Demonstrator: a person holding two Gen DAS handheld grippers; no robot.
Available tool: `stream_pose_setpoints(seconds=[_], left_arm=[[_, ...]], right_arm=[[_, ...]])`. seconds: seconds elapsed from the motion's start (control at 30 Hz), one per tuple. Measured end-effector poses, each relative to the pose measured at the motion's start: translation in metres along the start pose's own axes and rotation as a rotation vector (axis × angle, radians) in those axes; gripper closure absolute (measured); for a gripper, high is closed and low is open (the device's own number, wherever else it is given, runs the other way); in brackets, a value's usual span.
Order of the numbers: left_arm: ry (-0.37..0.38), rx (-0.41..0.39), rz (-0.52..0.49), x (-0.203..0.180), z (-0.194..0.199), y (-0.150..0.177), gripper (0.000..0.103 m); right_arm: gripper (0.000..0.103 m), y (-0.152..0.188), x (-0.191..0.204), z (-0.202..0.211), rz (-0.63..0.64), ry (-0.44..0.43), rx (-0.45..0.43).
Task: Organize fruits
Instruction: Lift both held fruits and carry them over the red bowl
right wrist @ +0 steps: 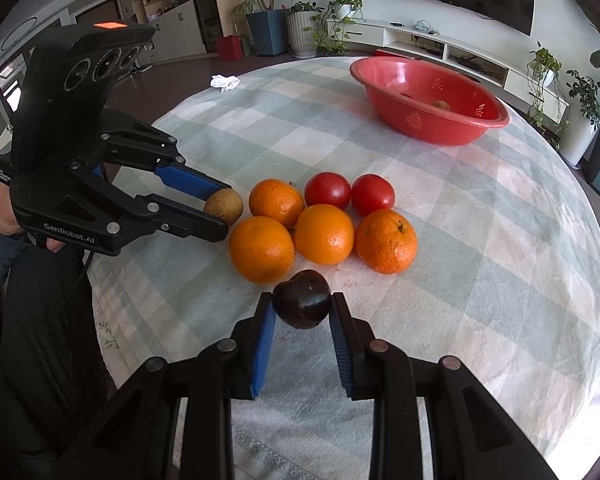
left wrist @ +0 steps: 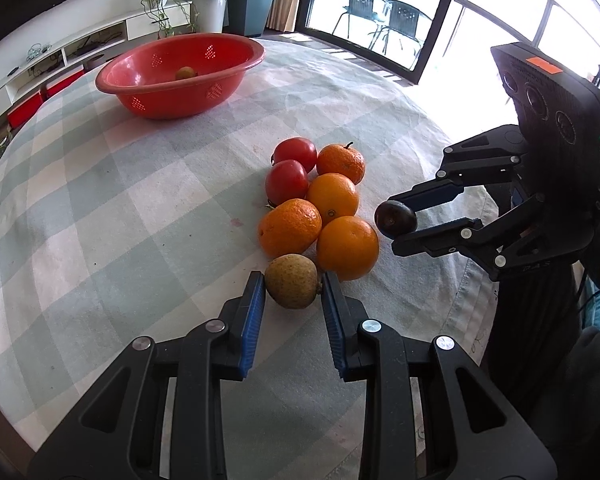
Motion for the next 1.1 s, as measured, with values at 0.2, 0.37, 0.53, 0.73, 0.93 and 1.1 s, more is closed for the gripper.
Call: stream_pose_setpoints(seconds=[0.2,0.37,0.53,0.73,0.93,1.1], left_arm=[[-0.016,-0.033,0.032,0.008,0.013,0.001,0.076],[-0.045,-0.074,0.067,0.022,0.032,-0.004,0.076],[-0.085,-0.128,0.096,0.040,0.057,-0.020,0.076],[-0.129,-0.199,0.123,0.061,0.086,-0.053,0.076],[-0.161,-0.248,0.120,0.075,0.103,-0.106,0.076],[-0.168,-0.263,0.111,0.086,0.103,-0.160,0.076]], right_arm=[[0.073,0.001,-0.005,0.006,-0.028,-0.009,-0.017],[0.073,-0.001,-0.016,0.014,-0.063,-0.007,-0.035],[0.073,-0.006,-0.039,0.028,-0.111,0.017,-0.068],[0.073,-0.026,-0.080,0.057,-0.188,0.075,-0.134],[0.073,-0.068,-0.117,0.092,-0.231,0.139,-0.226],[0.073,-0.116,-0.133,0.113,-0.230,0.169,-0.300]])
Point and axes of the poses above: each gripper's, at about its wrist camera, not at the fingertips, and z roughly against the way its jaws point, x to its left, y to its underside, the point moved 6 cm from there along -z, roughly the way its jaws point, and after that the axes turned 9 degrees about x, right-handed, at the moved point
